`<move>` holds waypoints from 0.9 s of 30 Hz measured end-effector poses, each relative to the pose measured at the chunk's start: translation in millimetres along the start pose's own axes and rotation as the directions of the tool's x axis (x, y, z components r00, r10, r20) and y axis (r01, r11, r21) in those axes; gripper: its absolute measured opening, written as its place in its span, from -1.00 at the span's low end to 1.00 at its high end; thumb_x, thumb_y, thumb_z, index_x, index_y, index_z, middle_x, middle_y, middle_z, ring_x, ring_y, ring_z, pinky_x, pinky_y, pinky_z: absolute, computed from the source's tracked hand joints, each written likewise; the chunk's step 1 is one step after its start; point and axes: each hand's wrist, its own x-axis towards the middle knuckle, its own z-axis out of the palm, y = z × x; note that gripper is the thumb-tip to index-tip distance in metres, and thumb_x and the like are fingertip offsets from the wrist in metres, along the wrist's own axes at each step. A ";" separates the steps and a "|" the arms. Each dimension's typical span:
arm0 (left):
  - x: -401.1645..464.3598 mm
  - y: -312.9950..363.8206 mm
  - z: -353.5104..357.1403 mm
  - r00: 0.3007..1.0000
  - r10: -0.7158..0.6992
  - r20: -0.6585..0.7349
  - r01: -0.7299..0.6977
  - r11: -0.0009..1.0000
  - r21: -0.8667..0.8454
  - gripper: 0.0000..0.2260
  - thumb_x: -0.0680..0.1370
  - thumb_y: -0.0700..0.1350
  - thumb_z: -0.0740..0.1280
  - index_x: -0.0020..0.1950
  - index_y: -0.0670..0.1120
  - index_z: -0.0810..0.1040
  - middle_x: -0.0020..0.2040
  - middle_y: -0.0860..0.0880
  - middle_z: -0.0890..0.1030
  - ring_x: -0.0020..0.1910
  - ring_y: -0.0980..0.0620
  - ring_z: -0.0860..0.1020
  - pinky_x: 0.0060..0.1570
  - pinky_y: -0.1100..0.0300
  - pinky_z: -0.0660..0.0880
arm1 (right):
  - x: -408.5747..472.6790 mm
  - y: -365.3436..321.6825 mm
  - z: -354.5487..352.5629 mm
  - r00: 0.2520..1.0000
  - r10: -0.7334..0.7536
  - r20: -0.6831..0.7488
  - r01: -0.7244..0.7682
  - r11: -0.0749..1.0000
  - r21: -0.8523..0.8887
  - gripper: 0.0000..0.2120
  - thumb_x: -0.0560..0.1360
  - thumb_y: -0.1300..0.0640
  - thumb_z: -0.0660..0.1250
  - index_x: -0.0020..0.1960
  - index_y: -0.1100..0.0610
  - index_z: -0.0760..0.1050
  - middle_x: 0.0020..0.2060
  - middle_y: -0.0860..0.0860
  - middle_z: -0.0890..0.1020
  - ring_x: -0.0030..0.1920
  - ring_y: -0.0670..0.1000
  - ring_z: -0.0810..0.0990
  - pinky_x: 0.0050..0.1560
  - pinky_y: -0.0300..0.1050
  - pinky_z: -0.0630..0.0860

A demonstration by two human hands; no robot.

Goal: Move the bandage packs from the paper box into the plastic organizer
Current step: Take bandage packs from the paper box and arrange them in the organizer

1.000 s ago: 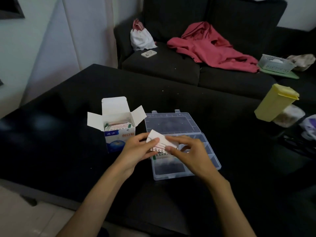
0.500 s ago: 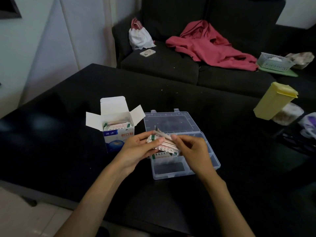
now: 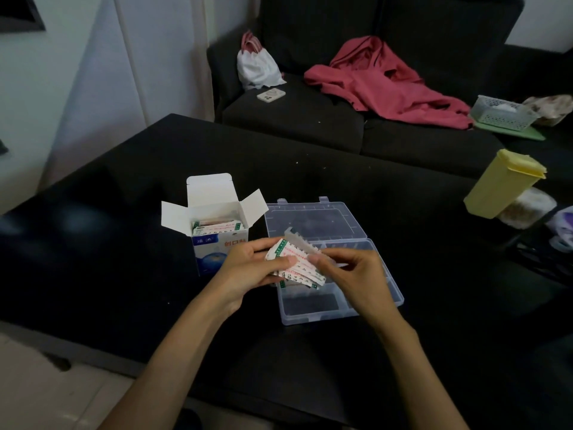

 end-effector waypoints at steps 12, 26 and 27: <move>-0.4 0.0 -3.5 0.998 0.068 0.007 -0.068 0.993 0.099 -0.81 0.46 -0.29 0.41 0.02 -0.08 0.57 -0.11 -0.05 0.70 -0.11 0.08 0.67 -0.20 0.28 0.59 | 2.6 -3.0 0.1 0.984 0.061 0.168 -0.061 0.998 -0.010 -0.84 0.42 -0.02 0.33 -0.04 -0.06 0.63 -0.06 -0.18 0.65 0.00 -0.18 0.60 -0.02 -0.24 0.57; -1.2 -6.3 3.7 0.999 0.033 -0.022 -0.034 0.999 -0.022 -0.71 0.48 -0.30 0.38 0.14 -0.02 0.55 -0.05 -0.08 0.70 -0.06 0.05 0.67 -0.12 0.25 0.61 | 3.6 -10.9 -3.2 0.973 0.228 0.032 -0.230 0.968 0.100 -0.87 0.44 0.20 0.43 -0.05 0.03 0.63 -0.20 -0.06 0.70 -0.19 -0.08 0.69 -0.22 -0.24 0.60; -0.7 -6.2 4.1 0.998 0.044 -0.038 -0.045 0.999 -0.019 -0.68 0.49 -0.30 0.38 0.15 0.03 0.53 -0.04 -0.09 0.70 -0.05 0.06 0.67 -0.12 0.25 0.61 | 3.5 -9.8 -1.2 0.957 0.283 0.060 -0.288 0.949 0.130 -0.86 0.44 0.18 0.43 -0.01 0.05 0.62 -0.18 -0.04 0.70 -0.20 -0.09 0.69 -0.24 -0.27 0.59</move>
